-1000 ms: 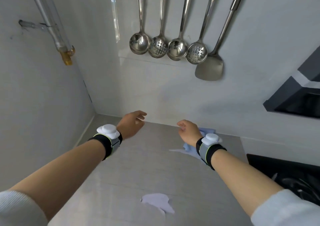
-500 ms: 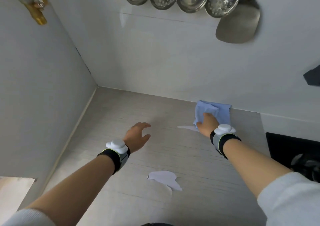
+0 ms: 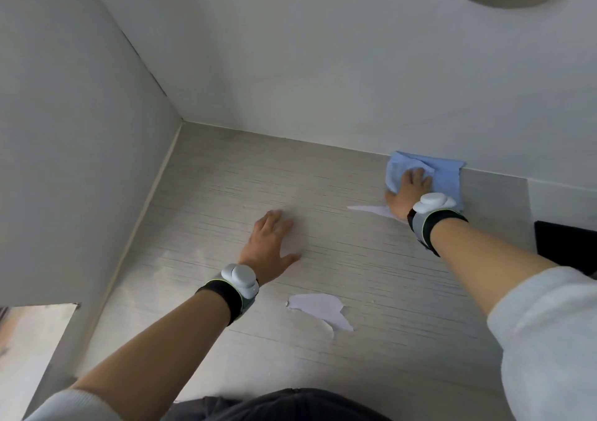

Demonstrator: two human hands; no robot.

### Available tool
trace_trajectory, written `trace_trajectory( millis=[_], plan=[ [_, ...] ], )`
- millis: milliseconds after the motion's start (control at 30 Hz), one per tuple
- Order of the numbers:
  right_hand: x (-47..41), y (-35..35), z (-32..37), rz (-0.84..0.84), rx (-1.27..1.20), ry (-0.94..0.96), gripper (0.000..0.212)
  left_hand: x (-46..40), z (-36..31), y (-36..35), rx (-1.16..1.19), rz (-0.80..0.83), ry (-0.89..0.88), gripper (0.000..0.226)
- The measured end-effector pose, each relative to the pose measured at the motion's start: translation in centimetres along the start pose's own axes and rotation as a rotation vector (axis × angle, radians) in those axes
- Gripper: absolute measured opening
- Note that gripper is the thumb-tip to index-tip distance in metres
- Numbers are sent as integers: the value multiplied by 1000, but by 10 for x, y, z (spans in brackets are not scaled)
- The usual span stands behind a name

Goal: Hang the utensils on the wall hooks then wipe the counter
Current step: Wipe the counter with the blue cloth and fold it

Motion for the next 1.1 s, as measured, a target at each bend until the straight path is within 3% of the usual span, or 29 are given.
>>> trace_trajectory(
  millis=[100,200,400,567,800,1100],
  plan=[
    [-3,5,3,-19,43,11,65,1,0,-1,-8,-15,-18,81],
    [2,6,19,4,78,143,55,1,-1,-3,-5,-24,-29,80],
    [69,-11,97,-76,97,541,49,4,2,-9,-22,18,-36,84],
    [152,-48,137,-128,201,749,53,23,7,-14,3,65,-41,85],
    [197,-81,92,-101,138,718,60,71,11,-27,-57,86,-35,77],
    [226,-120,-4,-94,19,491,61,89,13,-36,-116,85,-20,74]
  ],
)
Point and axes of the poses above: each hand's wrist, its own x-axis away from the middle knuckle, its own y-axis out of the back of the hand, z = x × y, the point moved 8 cm from there along -x, towards the middle knuckle, and after that the axes turned 3 degrees about -y, right-handed, at the moved point
